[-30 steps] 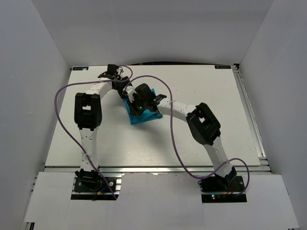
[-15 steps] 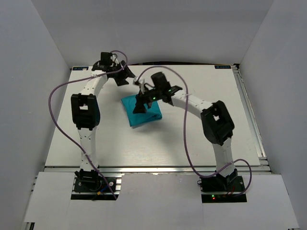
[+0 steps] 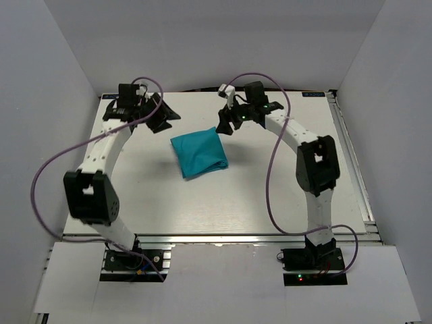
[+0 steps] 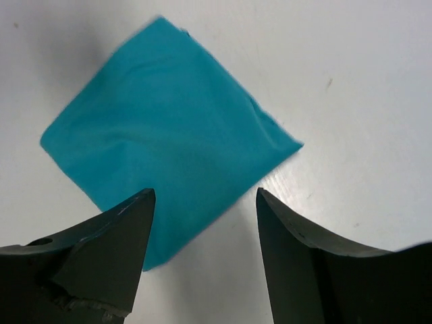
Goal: Fold and stack the t-shirts
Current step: Smooth out the square-folded T-shirt at the center of the board.
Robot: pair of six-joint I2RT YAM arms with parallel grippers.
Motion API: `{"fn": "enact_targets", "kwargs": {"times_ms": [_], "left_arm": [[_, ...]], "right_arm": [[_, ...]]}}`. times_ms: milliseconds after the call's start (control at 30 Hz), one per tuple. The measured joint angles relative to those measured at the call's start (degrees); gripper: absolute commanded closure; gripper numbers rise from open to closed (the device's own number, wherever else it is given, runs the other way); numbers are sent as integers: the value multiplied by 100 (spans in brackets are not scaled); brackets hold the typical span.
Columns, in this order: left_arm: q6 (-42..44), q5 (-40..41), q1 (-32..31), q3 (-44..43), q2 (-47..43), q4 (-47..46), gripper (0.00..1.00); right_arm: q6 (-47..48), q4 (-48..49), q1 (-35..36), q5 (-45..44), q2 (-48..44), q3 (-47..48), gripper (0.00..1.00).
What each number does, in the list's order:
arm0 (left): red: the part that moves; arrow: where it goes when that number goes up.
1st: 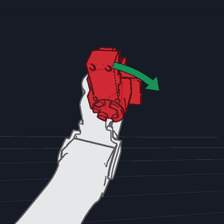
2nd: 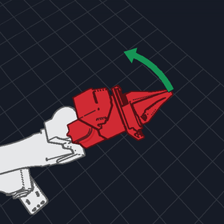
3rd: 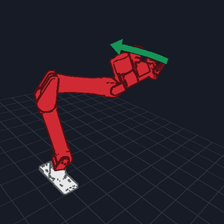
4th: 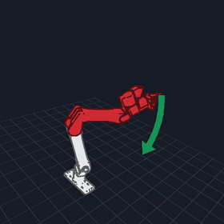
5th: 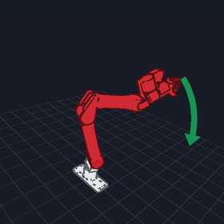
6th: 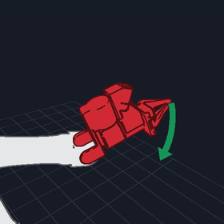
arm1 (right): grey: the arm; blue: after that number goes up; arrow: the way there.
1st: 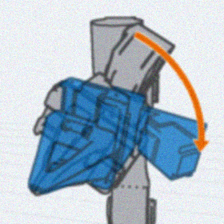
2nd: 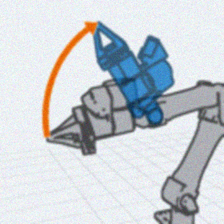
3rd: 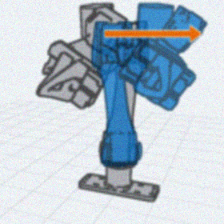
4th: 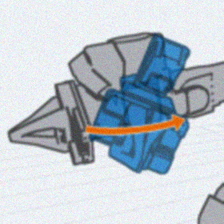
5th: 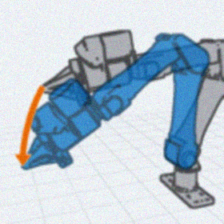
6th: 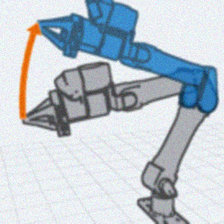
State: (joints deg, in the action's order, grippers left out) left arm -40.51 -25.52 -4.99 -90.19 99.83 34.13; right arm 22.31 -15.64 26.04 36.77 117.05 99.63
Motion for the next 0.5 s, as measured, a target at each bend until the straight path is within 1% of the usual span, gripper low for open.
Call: {"fn": "enact_targets", "kwargs": {"times_ms": [100, 167, 233, 333, 500], "left_arm": [[-184, -7, -20, 1095, -1169, -52, 40], [-337, -15, -74, 1718, -1784, -26, 40], [-485, 7, -164, 2282, -2177, -76, 40], [-658, 20, -385, 2946, -2319, -105, 40], [-802, 101, -605, 3556, -2111, -184, 40]], "right_arm": [[-599, -157, 24, -295, 831, 706, 31], [-894, -155, 28, -492, 1161, 776, 31], [-1130, -214, 24, -584, 1362, 761, 31], [-1403, -225, -20, -645, 1526, 761, 31], [-1676, -146, -166, -498, 1552, 774, 31]]}}
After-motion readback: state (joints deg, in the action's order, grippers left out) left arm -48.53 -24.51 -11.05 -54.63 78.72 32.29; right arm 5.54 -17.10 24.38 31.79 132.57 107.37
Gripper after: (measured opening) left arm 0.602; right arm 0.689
